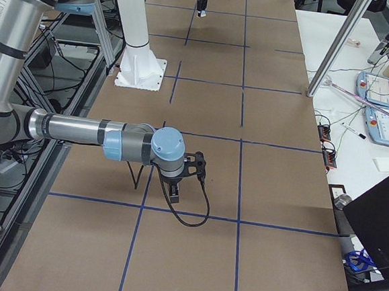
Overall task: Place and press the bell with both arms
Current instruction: 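Carry the blue-and-white bell with the left gripper toward the table centre, then lower the bell onto the tape crossing and open the left gripper, then withdraw the left gripper from the bell while the right arm reaches toward it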
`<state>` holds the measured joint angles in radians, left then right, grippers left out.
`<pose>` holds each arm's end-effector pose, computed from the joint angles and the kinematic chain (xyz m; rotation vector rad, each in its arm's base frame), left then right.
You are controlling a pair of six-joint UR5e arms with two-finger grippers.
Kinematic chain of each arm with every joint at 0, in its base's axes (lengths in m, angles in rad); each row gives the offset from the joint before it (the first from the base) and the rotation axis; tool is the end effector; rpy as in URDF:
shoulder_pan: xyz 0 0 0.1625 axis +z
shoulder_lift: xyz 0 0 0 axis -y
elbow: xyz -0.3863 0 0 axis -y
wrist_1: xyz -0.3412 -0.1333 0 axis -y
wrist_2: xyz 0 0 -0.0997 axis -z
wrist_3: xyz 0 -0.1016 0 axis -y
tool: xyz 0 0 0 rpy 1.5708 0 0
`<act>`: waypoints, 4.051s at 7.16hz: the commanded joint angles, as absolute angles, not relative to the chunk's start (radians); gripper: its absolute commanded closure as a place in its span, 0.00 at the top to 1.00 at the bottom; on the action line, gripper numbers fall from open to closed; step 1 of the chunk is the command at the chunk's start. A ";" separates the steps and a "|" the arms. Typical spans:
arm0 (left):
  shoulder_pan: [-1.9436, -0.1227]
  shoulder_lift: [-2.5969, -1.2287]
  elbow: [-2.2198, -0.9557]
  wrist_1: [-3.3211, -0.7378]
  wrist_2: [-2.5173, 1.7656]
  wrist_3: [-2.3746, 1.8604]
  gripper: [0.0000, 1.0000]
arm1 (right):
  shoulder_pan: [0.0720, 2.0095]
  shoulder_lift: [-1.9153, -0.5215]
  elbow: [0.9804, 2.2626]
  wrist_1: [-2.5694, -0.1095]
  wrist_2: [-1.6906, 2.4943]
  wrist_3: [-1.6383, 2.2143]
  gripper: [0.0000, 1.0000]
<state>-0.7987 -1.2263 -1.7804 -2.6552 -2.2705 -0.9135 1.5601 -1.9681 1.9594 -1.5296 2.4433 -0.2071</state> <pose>0.1808 -0.2830 0.5362 0.1228 1.1047 0.2053 0.0523 -0.2941 0.5837 0.1160 -0.8671 -0.2179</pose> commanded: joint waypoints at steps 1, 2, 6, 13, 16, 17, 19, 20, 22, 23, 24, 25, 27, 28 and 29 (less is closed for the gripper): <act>-0.790 -1.426 -1.802 -2.442 -2.264 -0.969 0.01 | 1.560 -1.967 1.957 -1.529 2.442 -0.207 1.00; -0.787 -1.507 -1.837 -2.321 -2.263 -0.998 0.01 | 1.560 -1.965 1.957 -1.529 2.442 -0.207 1.00; -0.590 -1.968 -1.872 -1.670 -2.122 -1.196 0.01 | 1.557 -1.959 1.956 -1.529 2.442 -0.204 1.00; -0.541 -2.557 -1.242 -1.612 -2.066 -1.339 0.00 | 1.537 -1.945 1.954 -1.528 2.442 -0.195 1.00; -0.545 -2.605 -1.128 -1.697 -2.066 -1.362 0.00 | 1.525 -1.937 1.954 -1.508 2.441 -0.195 1.00; -0.558 -2.602 -1.127 -1.697 -2.066 -1.355 0.01 | 1.525 -1.939 1.956 -1.482 2.444 -0.193 1.00; -0.568 -2.597 -1.126 -1.697 -2.066 -1.350 0.06 | 1.523 -1.940 1.956 -1.482 2.444 -0.193 1.00; -0.568 -2.597 -1.120 -1.697 -2.068 -1.356 0.08 | 1.523 -1.944 1.956 -1.482 2.444 -0.195 1.00; -0.560 -2.599 -1.120 -1.713 -2.068 -1.364 0.25 | 1.523 -1.942 1.954 -1.482 2.442 -0.193 1.00; -0.555 -2.597 -1.120 -1.726 -2.068 -1.364 0.62 | 1.523 -1.942 1.954 -1.480 2.444 -0.192 1.00; -0.549 -2.596 -1.118 -1.732 -2.066 -1.361 0.89 | 1.523 -1.941 1.954 -1.480 2.442 -0.192 1.00; -0.551 -2.594 -1.118 -1.732 -2.066 -1.359 0.89 | 1.523 -1.940 1.954 -1.480 2.442 -0.192 1.00; -0.569 -2.562 -1.181 -1.714 -2.074 -1.364 0.90 | 1.522 -1.939 1.956 -1.480 2.444 -0.189 1.00; -0.586 -2.457 -1.379 -1.657 -2.072 -1.365 0.95 | 1.516 -1.937 1.957 -1.480 2.442 -0.169 1.00; -0.627 -2.366 -1.599 -1.515 -2.074 -1.364 0.94 | 1.470 -1.906 1.960 -1.459 2.439 -0.028 1.00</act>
<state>-0.5903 -2.4669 -1.3734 -1.6363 -2.0726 -1.3639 1.5051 -1.9293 1.9575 -1.4744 2.4416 -0.1362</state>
